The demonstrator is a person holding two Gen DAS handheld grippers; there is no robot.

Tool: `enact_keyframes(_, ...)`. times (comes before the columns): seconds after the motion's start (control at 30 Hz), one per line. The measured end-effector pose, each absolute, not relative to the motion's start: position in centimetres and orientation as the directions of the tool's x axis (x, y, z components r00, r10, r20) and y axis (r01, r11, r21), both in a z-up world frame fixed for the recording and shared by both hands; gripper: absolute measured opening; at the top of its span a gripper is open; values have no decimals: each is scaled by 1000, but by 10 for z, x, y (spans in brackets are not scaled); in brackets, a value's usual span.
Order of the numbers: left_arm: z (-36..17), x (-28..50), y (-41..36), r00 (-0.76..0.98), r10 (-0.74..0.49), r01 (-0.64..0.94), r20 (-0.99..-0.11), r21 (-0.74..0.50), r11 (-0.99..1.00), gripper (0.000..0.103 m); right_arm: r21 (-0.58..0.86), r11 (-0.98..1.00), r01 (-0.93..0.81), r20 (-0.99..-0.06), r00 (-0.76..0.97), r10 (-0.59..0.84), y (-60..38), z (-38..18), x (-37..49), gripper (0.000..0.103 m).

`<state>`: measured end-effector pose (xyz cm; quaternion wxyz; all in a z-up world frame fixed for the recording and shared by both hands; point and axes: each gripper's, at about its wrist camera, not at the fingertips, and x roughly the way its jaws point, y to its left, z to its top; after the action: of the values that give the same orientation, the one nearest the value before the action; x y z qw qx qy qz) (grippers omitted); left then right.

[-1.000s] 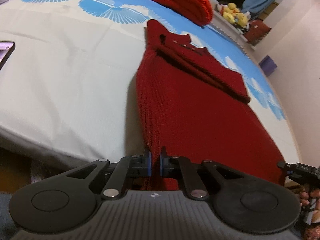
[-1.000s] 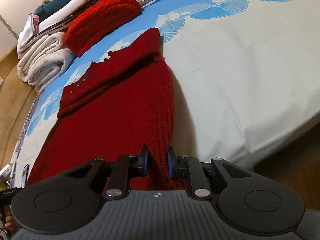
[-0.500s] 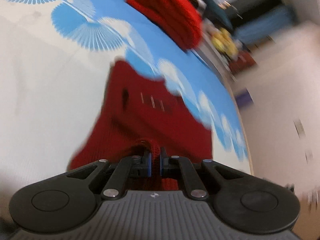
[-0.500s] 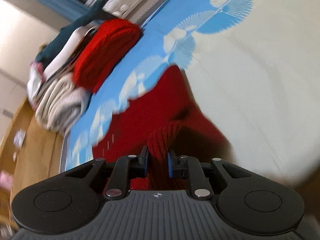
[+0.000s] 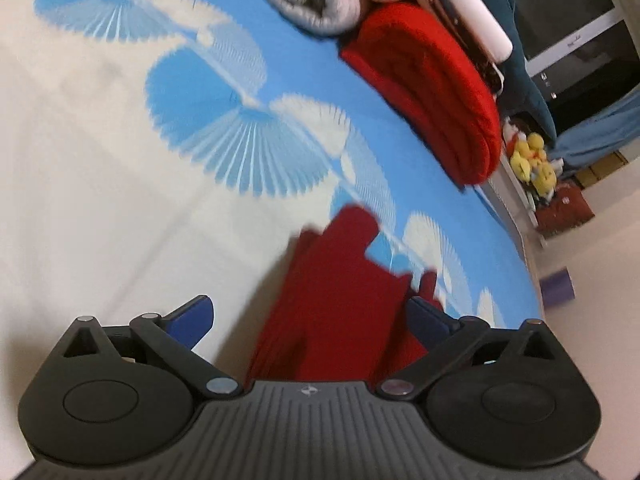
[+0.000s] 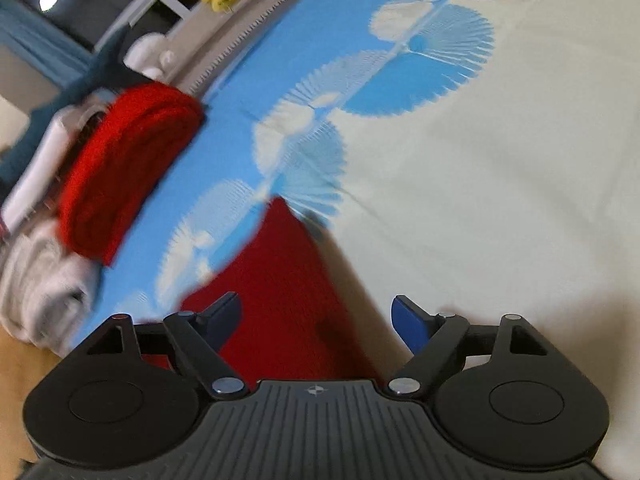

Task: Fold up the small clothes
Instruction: 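Grasp the sweater hem with both grippers and lift it toward the collar, then carry the hem over with both grippers and lay it onto the strip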

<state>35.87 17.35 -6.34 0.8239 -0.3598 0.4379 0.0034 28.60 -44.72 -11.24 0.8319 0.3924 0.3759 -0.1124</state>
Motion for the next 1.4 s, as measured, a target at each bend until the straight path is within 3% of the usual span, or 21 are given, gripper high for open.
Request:
enact_keyframes(0.23,-103,326,153,595,-306,-303,-743,-560,771,102,517,733,441,-745,654,131,-427,-133,275,85)
enact_keyframes(0.3,-109,331,149,607,-300,-285,-736,-553,783,96,521,740,425,-748,646,156,-424,-140,280,85)
enact_keyframes(0.33,-111,334,147,614,-310,-266,-726,-560,785,66,523,743,418,-754,633,174,-422,-143,282,74)
enact_keyframes(0.37,-112,338,144,617,-339,-235,-710,-578,782,11,521,747,412,-758,626,184,-419,-143,283,56)
enact_keyframes(0.4,-111,339,143,614,-349,-231,-708,-584,778,12,525,753,398,-749,636,186,-416,-138,283,18)
enact_keyframes(0.57,-81,315,163,662,-359,-233,-658,-636,735,11,567,783,256,-627,751,208,-403,-79,248,13)
enact_keyframes(0.63,-85,313,177,637,-346,-258,-689,-614,746,12,566,784,254,-638,737,222,-406,-81,235,13)
enact_keyframes(0.7,-105,318,189,585,-333,-310,-739,-583,751,15,524,795,304,-713,668,214,-413,-105,239,14)
enact_keyframes(0.77,-117,324,191,550,-331,-339,-767,-567,751,18,462,818,342,-793,572,208,-416,-133,255,21)
enact_keyframes(0.8,-115,327,191,556,-320,-335,-767,-560,758,20,429,827,364,-813,554,178,-419,-138,260,42)
enact_keyframes(0.83,-108,330,189,574,-306,-318,-760,-551,771,36,405,835,372,-816,558,147,-421,-137,261,60)
enact_keyframes(0.87,-100,332,187,599,-284,-305,-749,-542,783,61,395,843,366,-800,589,119,-422,-131,261,66)
enact_keyframes(0.93,-75,335,178,692,-196,-273,-694,-504,820,93,390,843,369,-733,678,43,-423,-116,259,78)
enact_keyframes(0.97,-65,337,173,730,-163,-254,-663,-485,837,96,396,840,371,-710,703,25,-423,-112,261,80)
enact_keyframes(1.07,-52,356,152,758,-191,-162,-624,-464,871,96,445,805,392,-675,738,13,-424,-111,277,81)
enact_keyframes(1.3,-73,408,87,706,-203,-3,-679,-289,957,94,388,822,416,-690,722,-40,-401,-121,317,80)
enact_keyframes(1.33,-81,416,84,692,-201,-9,-693,-287,958,88,384,823,419,-693,720,-43,-398,-122,320,80)
enact_keyframes(1.4,-99,431,88,660,-206,-40,-723,-308,951,62,367,827,426,-709,704,-48,-391,-126,329,80)
